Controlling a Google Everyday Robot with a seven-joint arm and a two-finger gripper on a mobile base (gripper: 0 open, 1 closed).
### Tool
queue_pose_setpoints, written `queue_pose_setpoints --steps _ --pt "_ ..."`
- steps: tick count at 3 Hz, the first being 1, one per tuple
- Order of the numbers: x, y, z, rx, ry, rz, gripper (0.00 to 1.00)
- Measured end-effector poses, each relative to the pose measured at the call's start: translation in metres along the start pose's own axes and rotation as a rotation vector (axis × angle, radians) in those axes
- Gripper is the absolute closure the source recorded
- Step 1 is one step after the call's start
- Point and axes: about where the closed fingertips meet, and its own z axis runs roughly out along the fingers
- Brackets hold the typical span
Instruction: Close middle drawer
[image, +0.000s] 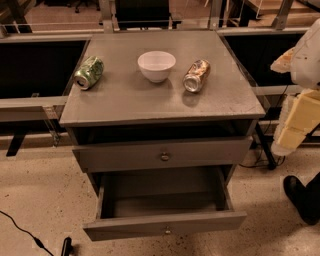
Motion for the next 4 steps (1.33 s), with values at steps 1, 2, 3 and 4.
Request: queue_pose_setpoints --steps 1,2,3,4 --pt "0.0 0.0 0.0 0.0 0.0 0.0 0.0" --pt "-0.002 -0.001 0.002 -0.016 -0.012 -0.005 0.0" --pt "-0.03 0.022 0.028 -0.059 -0.086 -0.101 0.0" --pt "-0.073 0.082 0.079 -0.15 -0.219 -0.255 0.0"
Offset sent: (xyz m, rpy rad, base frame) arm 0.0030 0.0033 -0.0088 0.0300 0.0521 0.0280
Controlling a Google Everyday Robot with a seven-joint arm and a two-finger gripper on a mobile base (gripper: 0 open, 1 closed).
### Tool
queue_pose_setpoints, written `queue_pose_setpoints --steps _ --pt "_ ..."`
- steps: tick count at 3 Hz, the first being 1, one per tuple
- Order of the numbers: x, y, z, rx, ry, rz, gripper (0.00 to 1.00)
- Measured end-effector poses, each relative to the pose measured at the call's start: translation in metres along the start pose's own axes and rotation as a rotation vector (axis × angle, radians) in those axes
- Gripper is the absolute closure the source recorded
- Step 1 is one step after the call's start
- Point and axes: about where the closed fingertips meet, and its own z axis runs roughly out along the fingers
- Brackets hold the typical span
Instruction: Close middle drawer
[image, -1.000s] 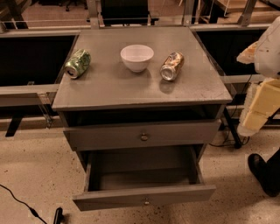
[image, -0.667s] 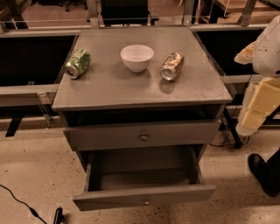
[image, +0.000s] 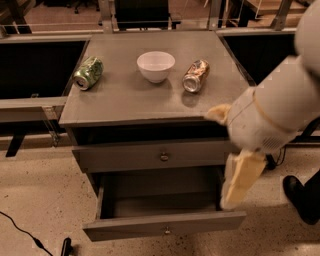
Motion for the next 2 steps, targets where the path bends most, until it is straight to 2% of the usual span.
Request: queue_pose_setpoints --steps 1,2 --pt "-0.016 0.066 0.067 -0.161 -0.104 -0.124 0.0" --pt "-0.009 0.103 0.097 -0.255 -0.097 -0.183 0.0"
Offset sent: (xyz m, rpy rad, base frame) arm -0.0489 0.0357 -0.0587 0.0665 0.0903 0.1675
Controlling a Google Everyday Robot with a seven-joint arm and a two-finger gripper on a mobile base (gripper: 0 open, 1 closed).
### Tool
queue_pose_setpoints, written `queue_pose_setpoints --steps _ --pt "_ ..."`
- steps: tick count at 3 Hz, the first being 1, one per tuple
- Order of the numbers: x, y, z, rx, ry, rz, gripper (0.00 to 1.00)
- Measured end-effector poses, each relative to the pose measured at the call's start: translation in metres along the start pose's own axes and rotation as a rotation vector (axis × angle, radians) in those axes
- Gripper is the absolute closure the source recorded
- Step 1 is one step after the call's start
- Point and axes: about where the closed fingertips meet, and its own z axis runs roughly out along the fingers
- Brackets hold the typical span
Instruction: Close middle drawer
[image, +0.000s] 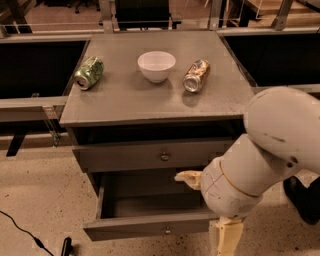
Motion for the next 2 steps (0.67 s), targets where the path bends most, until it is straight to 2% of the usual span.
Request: queue_pose_setpoints --steps 1,2 --pt "0.001 -0.009 0.006 -0.028 0.021 0.009 0.0" --pt "0.041 -0.011 0.05 -0.061 0.006 0.051 0.0"
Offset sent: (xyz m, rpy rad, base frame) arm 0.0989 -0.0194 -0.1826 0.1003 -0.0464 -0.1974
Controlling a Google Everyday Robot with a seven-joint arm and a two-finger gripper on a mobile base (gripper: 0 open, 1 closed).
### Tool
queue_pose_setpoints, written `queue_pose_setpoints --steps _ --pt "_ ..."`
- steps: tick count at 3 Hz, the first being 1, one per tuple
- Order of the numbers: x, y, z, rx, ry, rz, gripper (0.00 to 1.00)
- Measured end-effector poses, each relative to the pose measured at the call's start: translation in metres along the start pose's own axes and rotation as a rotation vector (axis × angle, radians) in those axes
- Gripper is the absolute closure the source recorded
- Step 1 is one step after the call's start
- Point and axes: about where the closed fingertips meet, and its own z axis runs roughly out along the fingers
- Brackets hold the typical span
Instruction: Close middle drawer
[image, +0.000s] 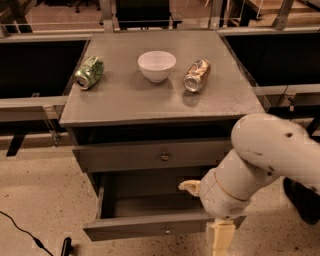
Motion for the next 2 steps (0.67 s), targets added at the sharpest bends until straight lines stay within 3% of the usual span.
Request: queue_pose_setpoints --steps 1,2 --pt "0.058 0.005 0.085 -0.016 -0.068 0.085 0.0" --pt "0.088 -0.001 0.163 0.004 -0.153 0.111 0.0"
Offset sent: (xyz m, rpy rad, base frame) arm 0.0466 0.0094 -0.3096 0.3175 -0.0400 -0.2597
